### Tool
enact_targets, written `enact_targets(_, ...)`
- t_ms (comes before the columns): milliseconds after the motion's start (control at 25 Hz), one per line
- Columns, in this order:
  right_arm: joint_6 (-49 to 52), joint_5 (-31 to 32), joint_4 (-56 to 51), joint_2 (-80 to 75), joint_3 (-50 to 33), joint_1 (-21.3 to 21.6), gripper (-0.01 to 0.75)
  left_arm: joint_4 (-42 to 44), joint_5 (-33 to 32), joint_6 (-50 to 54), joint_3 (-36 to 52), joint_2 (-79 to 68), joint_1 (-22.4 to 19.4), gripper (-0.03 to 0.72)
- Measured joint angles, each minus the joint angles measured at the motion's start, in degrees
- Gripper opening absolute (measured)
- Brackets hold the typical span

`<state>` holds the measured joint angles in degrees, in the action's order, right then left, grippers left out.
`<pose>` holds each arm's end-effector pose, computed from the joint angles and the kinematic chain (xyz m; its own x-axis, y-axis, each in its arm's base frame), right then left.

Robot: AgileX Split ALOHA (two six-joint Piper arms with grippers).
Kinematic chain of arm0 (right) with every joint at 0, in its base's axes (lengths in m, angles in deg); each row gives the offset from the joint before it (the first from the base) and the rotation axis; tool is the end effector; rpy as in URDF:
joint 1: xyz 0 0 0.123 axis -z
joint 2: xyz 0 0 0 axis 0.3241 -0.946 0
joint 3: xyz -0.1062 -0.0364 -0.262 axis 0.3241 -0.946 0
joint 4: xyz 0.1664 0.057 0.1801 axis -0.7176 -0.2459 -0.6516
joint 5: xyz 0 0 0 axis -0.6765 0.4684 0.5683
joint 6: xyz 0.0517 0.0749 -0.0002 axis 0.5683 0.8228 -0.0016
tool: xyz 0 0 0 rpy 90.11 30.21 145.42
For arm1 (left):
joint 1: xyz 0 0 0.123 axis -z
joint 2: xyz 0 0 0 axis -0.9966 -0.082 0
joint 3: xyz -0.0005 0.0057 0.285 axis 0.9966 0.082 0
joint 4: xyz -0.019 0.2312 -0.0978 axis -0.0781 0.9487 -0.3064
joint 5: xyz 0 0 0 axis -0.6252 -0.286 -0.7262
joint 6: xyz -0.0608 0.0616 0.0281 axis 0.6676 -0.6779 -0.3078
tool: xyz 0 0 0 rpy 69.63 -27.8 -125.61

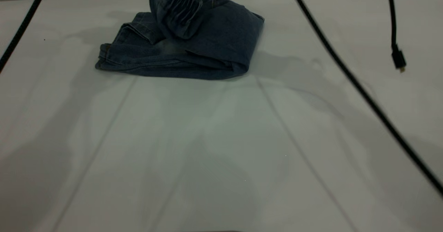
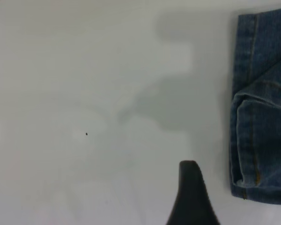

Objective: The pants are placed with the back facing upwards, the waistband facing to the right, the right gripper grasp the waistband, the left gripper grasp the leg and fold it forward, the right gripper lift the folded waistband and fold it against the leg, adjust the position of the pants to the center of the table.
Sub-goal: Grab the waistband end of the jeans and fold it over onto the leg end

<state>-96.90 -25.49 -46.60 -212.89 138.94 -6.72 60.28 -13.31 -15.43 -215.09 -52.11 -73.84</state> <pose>0.4583 0.2655 0.1214 -0.7198 0.0571 -0.6918 -0.4855 0.6710 0.5605 0.5023 -0.0862 0.2467 -0.8597 0.3283 -0.3913 0.2615 0.9410 0.2150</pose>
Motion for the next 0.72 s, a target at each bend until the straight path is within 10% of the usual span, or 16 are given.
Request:
enact_targets(200,-1.76,2.88,-7.14,-2.33,0.88,-0.31,0.135,0.06,0.64,0.0,0.0,0.0,0.0,0.464)
enact_targets(520,5.1,9.17,-6.17,-2.49,1.41,-0.73,0.546,-4.46,1.56,-0.47,0.0,0.0,0.05,0.464)
enact_targets(720,8.3,9.48,3.18,-1.91,1.41,3.63,0.588,-13.65,-0.6,-6.66,0.0,-0.06,0.99,0.464)
